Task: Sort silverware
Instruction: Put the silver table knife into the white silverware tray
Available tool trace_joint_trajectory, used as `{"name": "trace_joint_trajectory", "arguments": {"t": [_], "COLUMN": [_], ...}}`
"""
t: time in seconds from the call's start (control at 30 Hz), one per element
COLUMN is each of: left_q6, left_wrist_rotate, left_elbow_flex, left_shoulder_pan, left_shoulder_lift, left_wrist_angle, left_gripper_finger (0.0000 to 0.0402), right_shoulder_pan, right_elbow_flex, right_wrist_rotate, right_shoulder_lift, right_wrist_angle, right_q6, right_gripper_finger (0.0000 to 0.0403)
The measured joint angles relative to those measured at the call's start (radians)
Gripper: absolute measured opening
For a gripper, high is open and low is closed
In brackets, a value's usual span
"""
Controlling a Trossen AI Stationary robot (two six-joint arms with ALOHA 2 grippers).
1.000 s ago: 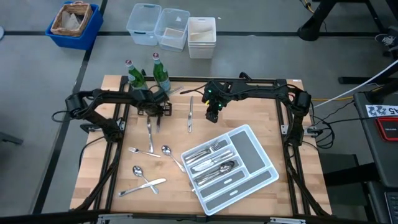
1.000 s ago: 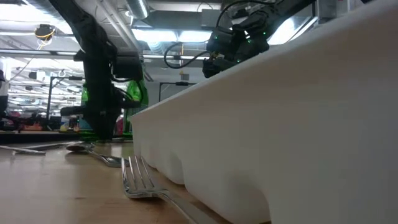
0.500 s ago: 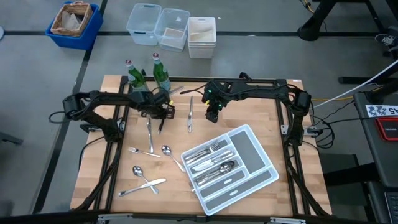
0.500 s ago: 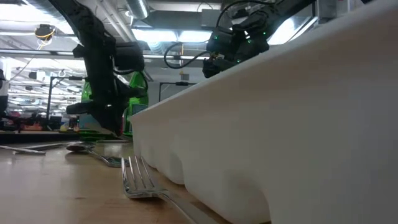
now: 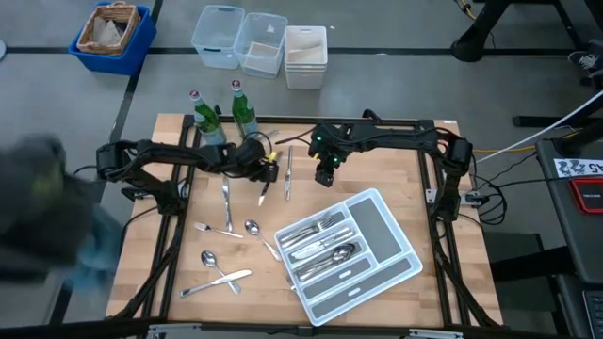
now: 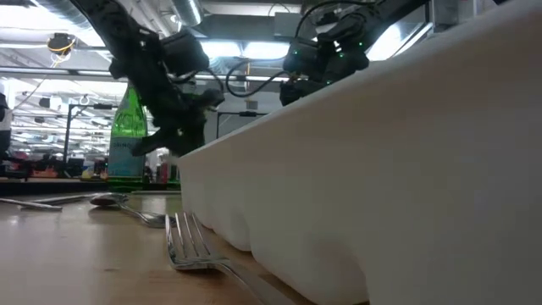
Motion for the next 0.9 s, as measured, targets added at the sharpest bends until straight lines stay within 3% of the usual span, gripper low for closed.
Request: {"name": "trace_joint_trajectory", "arguments": {"t": [0.23, 0.6, 0.9], "left_q6": [0.0, 0.059, 0.143], "left_wrist_rotate": [0.004, 0.003, 0.003], "left_elbow_flex": [0.001, 0.001, 0.001], "left_shoulder_pan": [-0.048, -0.155, -0.296], "left_shoulder_lift": [0.0, -0.002, -0.002], "left_wrist_angle": [0.181, 0.438, 0.538], "left_gripper_finger": [0.0045, 0.0045, 0.0045], "right_shoulder_pan": [0.0, 0.0, 0.0], "right_elbow_flex": [0.0, 0.0, 0.0], "right_wrist_rotate": [0.023, 0.183, 0.238], "right_shoulder_lift": [-0.068, -0.267, -0.32], "right_wrist_angle": [-0.037, -0.039, -0.04], "right_q6": [-0.001, 0.001, 0.11], "right_gripper_finger": [0.0143, 0.0143, 0.0143]}}
